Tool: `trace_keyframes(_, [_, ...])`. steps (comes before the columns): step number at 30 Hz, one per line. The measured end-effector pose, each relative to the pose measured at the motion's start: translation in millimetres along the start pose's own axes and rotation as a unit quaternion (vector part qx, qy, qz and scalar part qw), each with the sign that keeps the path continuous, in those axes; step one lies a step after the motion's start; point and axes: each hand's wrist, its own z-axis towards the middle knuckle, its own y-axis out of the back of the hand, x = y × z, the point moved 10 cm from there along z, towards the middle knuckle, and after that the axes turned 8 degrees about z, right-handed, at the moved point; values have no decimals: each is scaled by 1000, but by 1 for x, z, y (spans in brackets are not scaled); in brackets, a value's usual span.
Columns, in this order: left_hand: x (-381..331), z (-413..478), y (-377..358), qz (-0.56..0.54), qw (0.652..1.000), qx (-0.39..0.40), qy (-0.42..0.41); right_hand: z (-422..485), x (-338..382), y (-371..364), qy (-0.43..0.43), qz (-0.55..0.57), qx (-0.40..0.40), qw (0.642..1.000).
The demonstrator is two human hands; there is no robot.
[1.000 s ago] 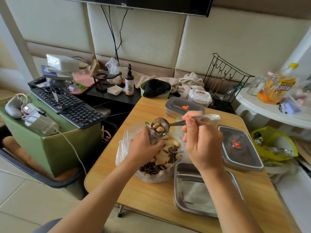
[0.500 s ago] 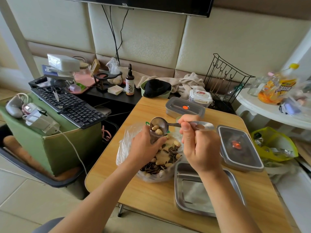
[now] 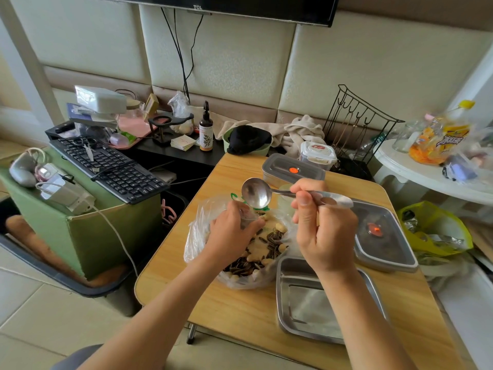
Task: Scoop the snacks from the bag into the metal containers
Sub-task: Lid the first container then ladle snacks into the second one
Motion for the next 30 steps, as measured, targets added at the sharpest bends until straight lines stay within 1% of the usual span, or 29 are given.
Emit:
trace_keyframes(2, [0, 0, -1, 23, 1000, 5, 0, -2, -2, -4, -6, 9, 10, 1000])
trace_keyframes(4, [1, 0, -4, 40, 999, 13, 3, -5, -9, -8, -36, 29, 20, 999])
trace_keyframes(7, [3, -2, -4, 21, 999, 24, 5, -7, -33, 1, -135, 67, -16, 988])
trace_keyframes(10, [4, -4, 5, -10, 1000, 12, 5, -18, -67, 15, -264, 121, -74, 954])
trace_keyframes(11, [4, -5, 10, -14, 1000, 1, 7, -22, -76, 18, -295, 124, -84, 944])
trace_keyframes(13, [6, -5, 21, -15, 1000, -22, 15, -28, -86, 19, -323, 111, -77, 937])
trace_keyframes(15, [9, -6, 27, -19, 999, -30, 25, -28, -85, 15, -299, 68, -35, 951])
trace_keyframes(17, [10, -7, 31, -25, 999, -32, 25, -25, -75, 4, -244, 14, 21, 970])
trace_keyframes(20, [8, -9, 32, -36, 999, -29, 19, -25, -57, -20, -164, -5, 88, 983])
trace_keyframes(22, [9, -10, 33, -47, 998, -28, 19, -28, -49, -38, -130, -18, 125, 983])
trace_keyframes(27, [14, -9, 47, -63, 996, -52, 23, -34, -36, -56, -80, -43, 159, 983])
trace_keyframes(30, [16, -10, 53, -68, 996, -58, 27, -32, -26, -54, -64, -10, 156, 986])
